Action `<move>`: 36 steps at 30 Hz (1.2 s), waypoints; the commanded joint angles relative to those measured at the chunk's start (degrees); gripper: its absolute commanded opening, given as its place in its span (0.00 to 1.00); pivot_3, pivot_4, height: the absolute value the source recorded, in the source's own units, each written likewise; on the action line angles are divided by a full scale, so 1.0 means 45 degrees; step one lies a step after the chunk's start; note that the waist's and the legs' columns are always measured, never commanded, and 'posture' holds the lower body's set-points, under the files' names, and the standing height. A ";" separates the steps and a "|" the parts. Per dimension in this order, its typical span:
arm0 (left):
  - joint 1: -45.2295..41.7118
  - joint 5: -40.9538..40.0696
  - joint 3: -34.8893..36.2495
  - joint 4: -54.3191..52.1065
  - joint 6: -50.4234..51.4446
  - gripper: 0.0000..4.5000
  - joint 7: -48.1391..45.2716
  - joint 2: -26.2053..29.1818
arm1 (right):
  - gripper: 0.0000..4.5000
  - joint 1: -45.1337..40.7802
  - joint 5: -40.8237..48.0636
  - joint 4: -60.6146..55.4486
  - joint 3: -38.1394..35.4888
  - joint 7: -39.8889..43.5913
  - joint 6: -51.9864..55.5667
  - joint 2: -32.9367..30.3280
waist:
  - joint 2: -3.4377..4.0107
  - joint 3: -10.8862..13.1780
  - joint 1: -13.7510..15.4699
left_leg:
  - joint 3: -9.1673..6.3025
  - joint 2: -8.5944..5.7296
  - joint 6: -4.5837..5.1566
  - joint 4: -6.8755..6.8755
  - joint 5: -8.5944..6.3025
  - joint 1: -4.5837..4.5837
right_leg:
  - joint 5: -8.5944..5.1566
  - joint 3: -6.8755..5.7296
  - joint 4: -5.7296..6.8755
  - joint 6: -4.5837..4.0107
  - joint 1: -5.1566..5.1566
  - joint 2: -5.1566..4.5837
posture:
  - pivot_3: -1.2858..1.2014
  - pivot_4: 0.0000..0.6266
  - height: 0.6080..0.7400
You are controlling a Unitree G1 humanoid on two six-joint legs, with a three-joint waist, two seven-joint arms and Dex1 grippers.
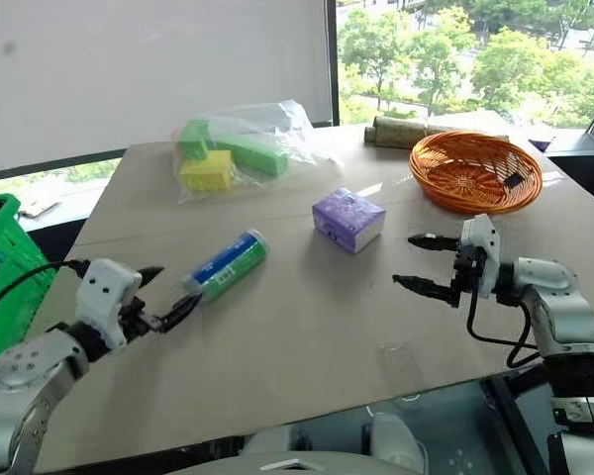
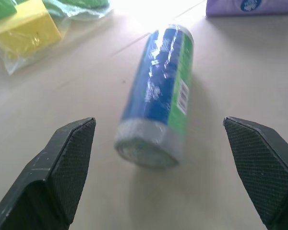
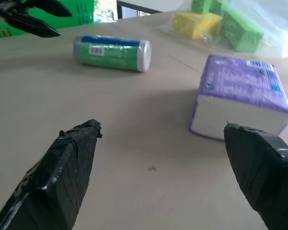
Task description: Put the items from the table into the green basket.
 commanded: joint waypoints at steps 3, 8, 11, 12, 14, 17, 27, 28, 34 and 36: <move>-0.2639 0.0833 -0.2309 0.2364 0.1543 0.97 -0.0365 0.0633 | 1.00 -0.0696 0.1030 -0.2229 -0.0025 -0.0884 0.1414 0.0156 | -0.0007 0.0003 -0.0049 | 0.0004 -0.0007 -0.0001 -0.0001 0.0000 -0.0001 | 0.0001 0.0005 -0.0002 0.0001 -0.0004 -0.0001 | 0.48 0.00 1.00; -0.4338 0.2013 -0.4338 0.5018 0.0919 0.97 -0.1196 0.0664 | 1.00 -0.0740 0.1145 -0.2594 -0.0011 -0.1348 0.1674 0.0327 | -0.0014 0.0007 -0.0035 | -0.0005 -0.0012 -0.0001 -0.0002 0.0000 -0.0009 | 0.0000 -0.0002 0.0001 -0.0002 -0.0016 0.0004 | 0.47 0.00 1.00; -0.5069 0.2923 -0.5371 0.6423 0.0474 0.97 -0.1696 0.0831 | 1.00 -0.0570 0.0979 -0.2642 -0.0075 -0.1446 0.1540 0.0240 | 0.0001 -0.0005 0.0013 | -0.0009 -0.0018 -0.0001 0.0001 0.0000 -0.0010 | 0.0001 -0.0007 0.0002 -0.0001 -0.0016 -0.0009 | 0.46 0.00 1.00; -0.5334 0.3113 -0.5440 0.6811 0.0395 0.97 -0.1609 0.0755 | 1.00 -0.0497 0.0940 -0.2674 -0.0101 -0.1483 0.1501 0.0207 | 0.0018 -0.0015 0.0038 | -0.0017 -0.0037 0.0000 0.0001 0.0002 -0.0005 | 0.0001 -0.0012 0.0006 -0.0001 -0.0009 -0.0017 | 0.46 0.00 1.00; -0.5666 0.3167 -0.5288 0.7212 0.0216 0.97 -0.1422 0.0518 | 1.00 -0.0399 0.0939 -0.2766 -0.0122 -0.1562 0.1489 0.0189 | 0.0043 -0.0031 0.0048 | -0.0028 -0.0050 0.0003 0.0016 0.0004 0.0013 | 0.0001 -0.0021 0.0005 0.0002 0.0025 -0.0025 | 0.46 0.00 1.00; -0.5757 0.2961 -0.5034 0.7189 0.0125 0.80 -0.1468 0.0208 | 1.00 -0.0249 0.0972 -0.3020 -0.0101 -0.1748 0.1539 0.0221 | 0.0068 -0.0048 -0.0018 | -0.0028 -0.0050 0.0005 0.0036 0.0005 0.0025 | 0.0010 -0.0015 0.0010 0.0019 0.0044 -0.0023 | 0.46 0.00 1.00; -0.5753 0.2052 -0.1206 0.4809 0.0848 0.46 0.0286 0.0046 | 1.00 -0.0954 0.1319 -0.3272 0.0417 -0.1843 0.1995 0.0529 | 0.0008 -0.0008 -0.0048 | -0.0049 -0.0033 0.0005 0.0069 0.0004 -0.0020 | 0.0018 -0.0028 0.0020 0.0030 0.0017 -0.0073 | 0.48 0.00 1.00; -0.5936 0.1907 -0.0262 0.4556 0.1101 0.46 0.0533 0.0413 | 1.00 -0.1131 0.1432 -0.3220 0.0408 -0.1875 0.2078 0.0588 | -0.0048 0.0026 -0.0080 | -0.0057 -0.0024 0.0004 0.0072 0.0004 -0.0041 | 0.0020 -0.0034 0.0025 0.0028 -0.0006 -0.0067 | 0.48 0.00 1.00; -0.4845 0.2069 0.5385 0.4644 0.2409 0.46 0.0517 0.3466 | 1.00 -0.2256 0.1716 -0.2557 0.0659 -0.1658 0.2319 0.1049 | -0.0139 0.0040 -0.0445 | -0.0039 0.0038 -0.0037 0.0056 -0.0022 -0.0112 | 0.0033 -0.0026 0.0006 0.0004 -0.0100 -0.0041 | 0.51 0.00 1.00; -0.4036 0.2380 0.7234 0.5669 0.2210 0.46 0.0456 0.4085 | 1.00 -0.2455 0.1628 -0.2280 0.0839 -0.1422 0.2223 0.1176 | -0.0135 0.0040 -0.0397 | -0.0019 0.0028 -0.0041 0.0013 -0.0024 -0.0112 | 0.0030 -0.0017 -0.0012 0.0007 -0.0118 -0.0064 | 0.52 0.00 1.00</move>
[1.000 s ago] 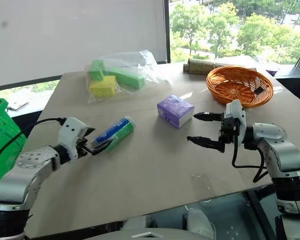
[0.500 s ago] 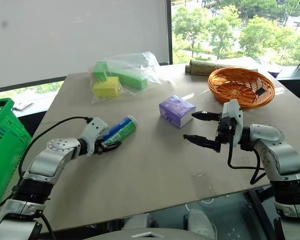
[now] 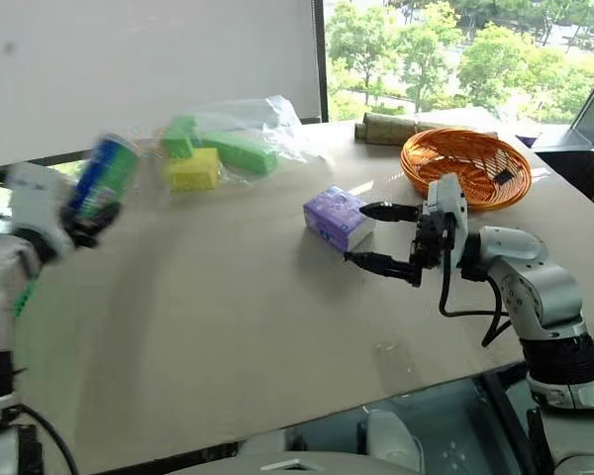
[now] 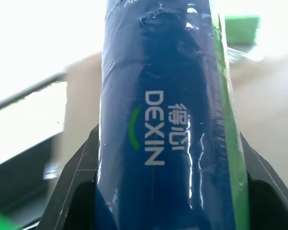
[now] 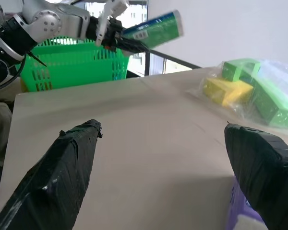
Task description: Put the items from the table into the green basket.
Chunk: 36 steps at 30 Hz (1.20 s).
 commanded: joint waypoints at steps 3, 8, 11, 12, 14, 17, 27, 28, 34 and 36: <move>0.1826 0.1019 0.4775 0.3566 -0.1210 0.46 0.0276 0.1473 | 1.00 -0.0737 0.0022 0.0655 0.0407 0.0676 -0.0253 0.0371 | 0.0007 0.0004 0.0248 | 0.0006 -0.0007 -0.0001 -0.0039 0.0001 -0.0004 | -0.0002 -0.0012 -0.0009 -0.0003 -0.0022 -0.0023 | 0.53 0.00 1.00; 0.2326 0.1281 0.4919 0.7080 -0.3464 0.46 0.0556 0.2163 | 1.00 -0.1473 0.0124 0.1301 0.0571 0.1144 -0.0302 0.0831 | -0.0030 -0.0015 0.0855 | -0.0029 -0.0008 -0.0013 -0.0039 0.0008 -0.0006 | 0.0010 -0.0086 0.0017 -0.0033 -0.0032 -0.0067 | 0.55 0.00 1.00; 0.2044 0.1047 0.4109 0.7745 -0.3878 0.46 0.0383 0.1831 | 1.00 -0.1895 0.0497 0.1347 0.0458 0.1193 -0.0102 0.1242 | -0.0127 -0.0079 0.1264 | -0.0025 0.0000 -0.0106 -0.0042 0.0003 -0.0013 | 0.0013 -0.0186 0.0015 -0.0046 -0.0006 -0.0153 | 0.55 0.00 1.00; 0.1987 0.1018 0.3965 0.7955 -0.3989 0.46 0.0446 0.1726 | 1.00 -0.2007 0.0758 0.1245 0.0338 0.1140 0.0083 0.1366 | -0.0142 -0.0089 0.1329 | -0.0015 0.0005 -0.0114 -0.0042 0.0006 -0.0021 | 0.0013 -0.0213 0.0014 -0.0047 -0.0002 -0.0178 | 0.55 0.00 1.00; 0.1944 0.0945 0.3830 0.8241 -0.4109 0.46 0.0556 0.1622 | 1.00 -0.2114 0.1180 0.0992 0.0161 0.1051 0.0403 0.1478 | -0.0152 -0.0099 0.1438 | 0.0023 0.0016 -0.0122 -0.0043 0.0012 -0.0049 | 0.0012 -0.0249 0.0005 -0.0047 -0.0003 -0.0227 | 0.54 0.00 1.00; 0.2024 0.0702 0.3520 0.8556 -0.4088 0.46 0.0350 0.1448 | 1.00 -0.2089 0.1715 0.0378 0.0063 0.0959 0.0914 0.1352 | -0.0204 -0.0137 0.1427 | 0.0035 0.0015 -0.0131 -0.0037 0.0020 -0.0170 | 0.0015 -0.0281 0.0000 -0.0043 -0.0094 -0.0257 | 0.54 0.00 1.00; 0.0977 0.0089 0.2450 0.7668 -0.5146 0.99 0.0286 0.1380 | 1.00 -0.1565 0.0879 0.0265 0.0210 0.0627 0.0498 0.0920 | -0.0232 -0.0171 0.0895 | 0.0035 0.0029 -0.0137 -0.0058 0.0026 -0.0201 | 0.0013 -0.0347 0.0005 -0.0045 -0.0127 -0.0271 | 0.53 0.00 1.00; 0.0773 -0.0082 0.2320 0.7338 -0.5126 0.99 0.0143 0.1342 | 1.00 -0.1511 0.0718 0.0246 0.0241 0.0625 0.0432 0.0818 | -0.0222 -0.0171 0.0856 | 0.0037 0.0029 -0.0138 -0.0054 0.0028 -0.0199 | 0.0014 -0.0347 0.0009 -0.0045 -0.0125 -0.0273 | 0.52 0.00 1.00; -0.0196 -0.0662 0.0174 0.4564 -0.3906 0.99 -0.0067 0.0369 | 1.00 -0.1261 0.0272 0.0337 0.0155 0.0351 0.0330 0.0457 | -0.0166 -0.0219 0.0790 | 0.0043 0.0029 -0.0094 -0.0040 0.0059 -0.0195 | 0.0016 -0.0344 0.0016 -0.0041 -0.0119 -0.0271 | 0.52 0.00 1.00; -0.0460 -0.1205 -0.0523 0.3461 -0.3452 0.99 -0.0541 -0.0021 | 1.00 -0.1256 -0.1002 0.0837 0.0486 -0.0189 -0.0452 0.0350 | -0.0137 -0.0218 0.0790 | 0.0051 0.0024 -0.0086 -0.0038 0.0064 -0.0197 | 0.0017 -0.0340 0.0014 -0.0040 -0.0119 -0.0276 | 0.51 0.00 1.00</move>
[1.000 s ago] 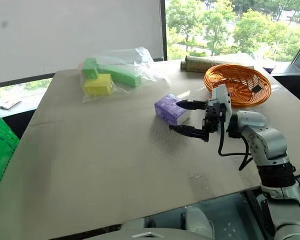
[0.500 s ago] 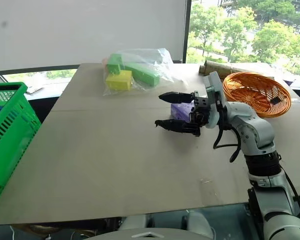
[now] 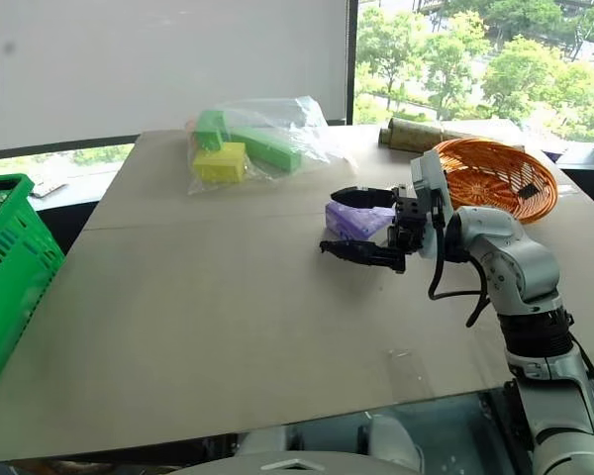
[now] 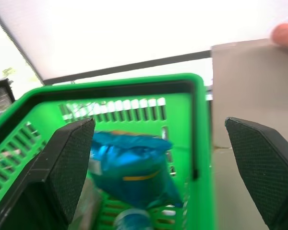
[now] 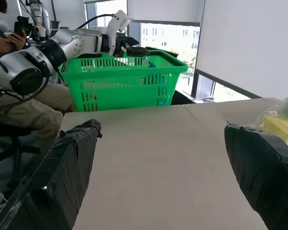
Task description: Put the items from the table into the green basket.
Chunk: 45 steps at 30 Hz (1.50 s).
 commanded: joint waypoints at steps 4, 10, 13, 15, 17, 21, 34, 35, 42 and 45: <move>-0.0069 -0.1826 -0.2395 -0.4639 0.0658 0.99 -0.2487 -0.0591 | 1.00 -0.0124 -0.2968 0.1049 0.0431 -0.2017 -0.1589 -0.0002 | -0.0001 -0.0002 -0.0133 | -0.0003 0.0008 -0.0002 0.0000 0.0003 -0.0002 | -0.0001 -0.0001 0.0011 -0.0002 -0.0008 0.0018 | 0.51 0.00 1.00; 0.2077 -0.4693 -0.2746 -0.8894 0.2878 0.99 -0.4831 -0.0489 | 1.00 -0.1469 -0.6896 0.4467 0.2745 -0.3701 -0.3868 0.0872 | 0.0082 0.0030 -0.0848 | 0.0041 0.0014 0.0001 -0.0001 0.0006 0.0007 | 0.0000 0.0053 0.0010 -0.0001 -0.0010 0.0038 | 0.50 0.00 1.00; 0.2519 -0.5137 -0.2531 -0.9678 0.3250 0.99 -0.5024 -0.0410 | 1.00 -0.2665 -0.8346 0.7308 0.3363 -0.4844 -0.5187 0.1667 | 0.0122 0.0055 -0.1003 | 0.0050 0.0025 0.0000 0.0006 0.0012 0.0044 | -0.0001 0.0084 0.0049 -0.0005 -0.0003 0.0087 | 0.50 0.00 1.00; 0.2619 -0.5374 -0.2281 -1.0019 0.3572 0.99 -0.4826 -0.0399 | 1.00 -0.3674 -0.9017 0.9432 0.3376 -0.5962 -0.5617 0.2310 | 0.0145 0.0070 -0.1051 | 0.0051 0.0029 -0.0003 0.0015 0.0016 0.0065 | -0.0001 0.0091 0.0067 -0.0006 0.0013 0.0112 | 0.51 0.00 1.00; 0.2774 -0.5415 -0.2137 -1.0285 0.3842 0.99 -0.4650 -0.0343 | 1.00 -0.4270 -0.9546 1.0759 0.3437 -0.6435 -0.5762 0.2558 | 0.0155 0.0076 -0.1027 | 0.0051 0.0027 -0.0006 0.0026 0.0019 0.0064 | -0.0001 0.0100 0.0079 -0.0005 0.0013 0.0126 | 0.52 0.00 1.00; 0.3400 -0.5573 -0.1534 -1.0958 0.4323 0.99 -0.4358 -0.0416 | 1.00 -0.4573 -0.9806 1.1510 0.3719 -0.5441 -0.5609 0.2853 | 0.0150 0.0073 -0.0876 | 0.0045 0.0027 -0.0007 0.0025 0.0019 0.0049 | 0.0001 0.0101 0.0034 0.0001 0.0024 0.0132 | 0.53 0.00 1.00; 0.3656 -0.5690 -0.1644 -1.1809 0.4665 1.00 -0.3166 -0.0779 | 0.01 -0.4435 -1.0413 1.1298 0.3794 -0.4745 -0.4347 0.2983 | 0.0160 0.0071 -0.0343 | 0.0035 0.0033 -0.0006 0.0026 0.0018 0.0122 | 0.0000 0.0098 0.0051 -0.0001 0.0085 0.0148 | 0.54 0.00 1.00; 0.3570 -0.5664 -0.1746 -1.1769 0.4654 1.00 -0.3117 -0.0771 | 0.01 -0.4457 -1.0462 1.1348 0.3764 -0.4769 -0.4418 0.2963 | 0.0160 0.0071 -0.0335 | 0.0035 0.0032 -0.0006 0.0027 0.0018 0.0122 | 0.0000 0.0098 0.0051 -0.0001 0.0086 0.0148 | 0.54 0.00 1.00; 0.2465 -0.5521 -0.2980 -1.1215 0.4378 1.00 -0.2783 -0.1085 | 0.01 -0.4357 -0.9575 1.0434 0.3052 -0.3802 -0.5142 0.2789 | 0.0170 0.0077 -0.0349 | 0.0033 0.0029 -0.0009 0.0027 0.0019 0.0114 | 0.0000 0.0099 0.0042 -0.0001 0.0089 0.0155 | 0.53 0.00 1.00; 0.1574 -0.4983 -0.4314 -1.0660 0.3825 1.00 -0.2862 -0.1332 | 0.20 -0.3716 -0.8017 0.7960 0.2387 -0.2322 -0.3199 0.2411 | 0.0174 0.0080 -0.0327 | 0.0022 0.0031 -0.0007 0.0027 0.0018 0.0092 | 0.0001 0.0090 0.0019 0.0001 0.0086 0.0155 | 0.53 0.00 1.00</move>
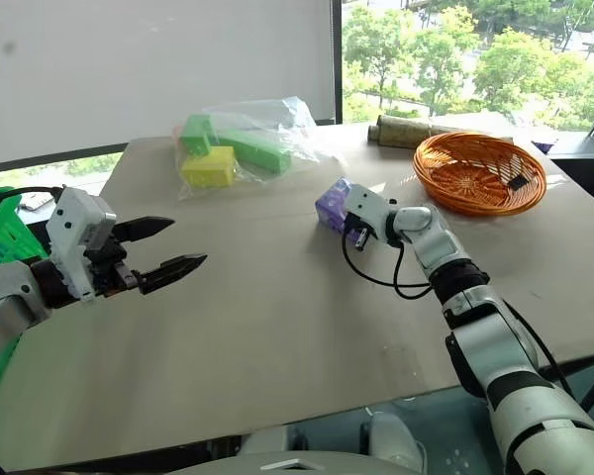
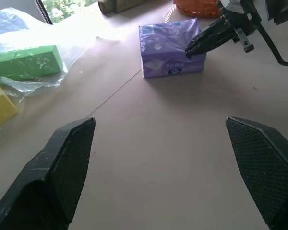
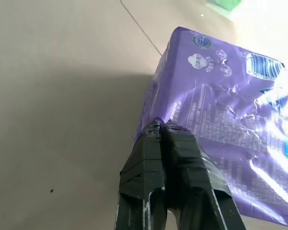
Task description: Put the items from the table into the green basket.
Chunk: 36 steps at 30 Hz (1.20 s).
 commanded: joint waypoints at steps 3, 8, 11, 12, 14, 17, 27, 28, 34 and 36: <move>-0.2428 0.1573 -0.2794 0.1812 -0.1663 1.00 -0.0558 -0.0283 | 0.50 0.1181 0.2734 -0.5105 -0.1404 0.2345 0.2737 -0.1170 | 0.0008 0.0005 0.0080 | -0.0020 -0.0003 0.0001 0.0003 0.0000 -0.0020 | 0.0000 -0.0027 -0.0002 0.0001 -0.0005 -0.0001 | 0.52 0.00 1.00; -0.6735 0.4671 -0.6572 0.6471 -0.4874 1.00 -0.2265 -0.1401 | 0.79 0.2643 0.4836 -0.9029 -0.2543 0.3030 0.5537 -0.2885 | 0.0052 0.0033 0.0431 | -0.0069 -0.0048 0.0006 0.0050 -0.0001 -0.0030 | -0.0001 -0.0063 -0.0012 0.0002 0.0023 0.0074 | 0.50 0.00 1.00; -0.9755 0.6990 -0.8643 1.1097 -0.8400 1.00 -0.3301 -0.3014 | 0.79 0.3386 0.5732 -1.0576 -0.3255 0.2687 0.6709 -0.3516 | 0.0067 0.0043 0.0332 | -0.0055 -0.0059 0.0019 0.0105 -0.0009 -0.0041 | -0.0001 -0.0042 -0.0006 0.0004 0.0030 0.0103 | 0.47 0.00 1.00; -1.0517 0.7425 -0.8967 1.2458 -0.9475 1.00 -0.3550 -0.3539 | 0.79 0.3547 0.5967 -1.0939 -0.3452 0.2468 0.7028 -0.3594 | 0.0072 0.0046 0.0314 | -0.0051 -0.0049 0.0036 0.0158 -0.0019 -0.0061 | -0.0001 -0.0052 -0.0007 0.0005 0.0034 0.0137 | 0.47 0.00 1.00; -1.2536 0.8532 -0.9631 1.6133 -1.1963 1.00 -0.3516 -0.5076 | 0.79 0.4178 0.6692 -1.2165 -0.4027 0.2084 0.8073 -0.3931 | 0.0074 0.0050 0.0205 | -0.0034 -0.0028 0.0061 0.0196 -0.0034 -0.0071 | -0.0001 -0.0046 -0.0012 0.0006 0.0038 0.0165 | 0.44 0.00 1.00; -1.4269 1.0307 -1.0745 1.9784 -1.4576 1.00 -0.3574 -0.6198 | 0.79 0.4809 0.7179 -1.3239 -0.4707 0.1153 0.8937 -0.4118 | 0.0072 0.0052 -0.0205 | -0.0011 -0.0036 0.0084 0.0217 -0.0048 -0.0124 | -0.0002 -0.0042 -0.0043 0.0017 0.0026 0.0162 | 0.41 0.00 1.00; -1.5942 1.5256 -1.3391 2.3855 -1.6640 1.00 -0.0253 -0.7022 | 0.79 0.6738 0.8606 -1.5059 -0.7494 -0.1104 1.0493 -0.4818 | 0.0078 0.0077 -0.2714 | -0.0030 0.0001 0.0207 0.0209 -0.0125 -0.0111 | -0.0037 0.0078 -0.0012 0.0089 -0.0003 0.0140 | 0.35 0.00 1.00; -1.6003 1.5402 -1.3317 2.3961 -1.6438 1.00 0.0228 -0.7131 | 0.79 0.6883 0.8725 -1.5140 -0.7610 -0.1171 1.0538 -0.4912 | 0.0077 0.0078 -0.2837 | -0.0032 0.0001 0.0207 0.0210 -0.0125 -0.0112 | -0.0031 0.0079 -0.0008 0.0101 -0.0003 0.0136 | 0.35 0.00 1.00; -1.5960 1.5879 -1.3046 2.4274 -1.5767 1.00 0.1291 -0.7844 | 0.79 0.7187 0.9380 -1.5372 -0.7730 -0.1689 1.0569 -0.5008 | 0.0065 0.0086 -0.3678 | -0.0018 -0.0017 0.0207 0.0215 -0.0124 -0.0095 | -0.0007 0.0097 -0.0009 0.0161 0.0014 0.0111 | 0.35 0.00 1.00; -1.5853 1.6269 -1.3247 2.4362 -1.5517 1.00 0.1177 -0.7949 | 0.79 0.7208 0.9519 -1.5331 -0.7692 -0.1792 1.0491 -0.5060 | 0.0062 0.0088 -0.3978 | -0.0016 -0.0026 0.0207 0.0215 -0.0124 -0.0095 | -0.0007 0.0103 -0.0012 0.0169 0.0014 0.0103 | 0.35 0.00 1.00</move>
